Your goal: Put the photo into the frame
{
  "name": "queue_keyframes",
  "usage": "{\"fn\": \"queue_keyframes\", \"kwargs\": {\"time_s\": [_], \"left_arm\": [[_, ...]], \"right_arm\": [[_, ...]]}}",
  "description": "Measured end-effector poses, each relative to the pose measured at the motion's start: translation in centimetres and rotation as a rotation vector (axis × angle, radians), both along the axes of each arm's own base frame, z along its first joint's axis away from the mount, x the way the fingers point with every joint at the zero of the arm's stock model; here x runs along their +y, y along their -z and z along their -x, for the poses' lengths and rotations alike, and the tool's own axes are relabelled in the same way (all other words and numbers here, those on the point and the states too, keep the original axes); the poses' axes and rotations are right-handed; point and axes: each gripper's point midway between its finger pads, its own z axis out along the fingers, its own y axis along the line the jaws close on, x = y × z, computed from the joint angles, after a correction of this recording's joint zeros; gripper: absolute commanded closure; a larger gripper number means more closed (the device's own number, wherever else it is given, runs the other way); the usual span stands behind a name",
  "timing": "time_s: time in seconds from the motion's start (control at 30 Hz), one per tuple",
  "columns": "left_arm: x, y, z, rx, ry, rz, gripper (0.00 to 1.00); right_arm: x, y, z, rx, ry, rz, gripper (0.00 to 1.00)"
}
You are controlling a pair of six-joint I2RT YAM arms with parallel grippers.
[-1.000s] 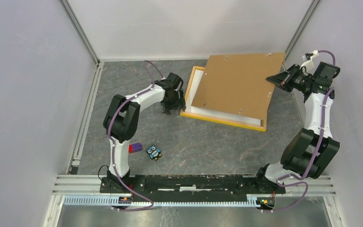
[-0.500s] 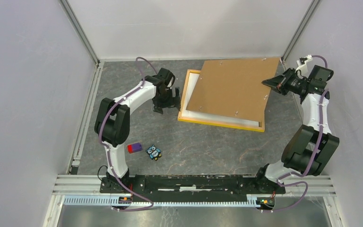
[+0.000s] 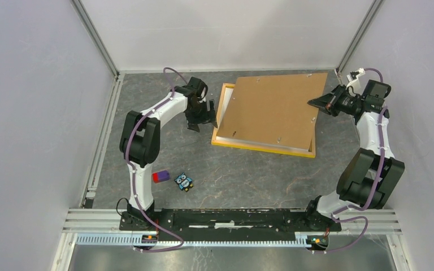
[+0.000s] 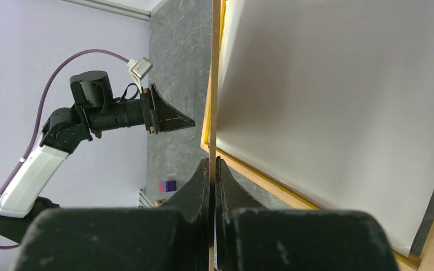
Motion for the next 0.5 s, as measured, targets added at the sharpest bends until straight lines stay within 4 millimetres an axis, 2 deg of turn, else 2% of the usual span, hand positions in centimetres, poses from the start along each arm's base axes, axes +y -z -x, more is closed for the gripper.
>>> {"fn": "queue_keyframes", "kwargs": {"time_s": [0.2, 0.23, 0.3, 0.37, 0.5], "left_arm": [[0.4, 1.3, 0.3, 0.032, -0.007, 0.017, 0.2], [0.4, 1.4, 0.4, 0.035, -0.006, 0.018, 0.2], [0.3, 1.6, 0.6, 0.045, -0.003, 0.026, 0.21], [0.1, 1.8, 0.6, 0.048, 0.001, 0.034, 0.21], [-0.1, 2.0, 0.5, 0.046, 0.003, 0.039, 0.21]], "right_arm": [[0.3, 0.9, 0.1, 0.008, -0.024, 0.013, 0.99], [0.3, 1.1, 0.0, 0.013, -0.028, 0.012, 0.95], [0.4, 1.8, -0.2, 0.034, -0.043, 0.004, 0.79], [0.5, 2.3, -0.8, 0.041, -0.064, 0.006, 0.69], [1.0, 2.9, -2.0, 0.031, -0.066, 0.021, 0.62]]}}
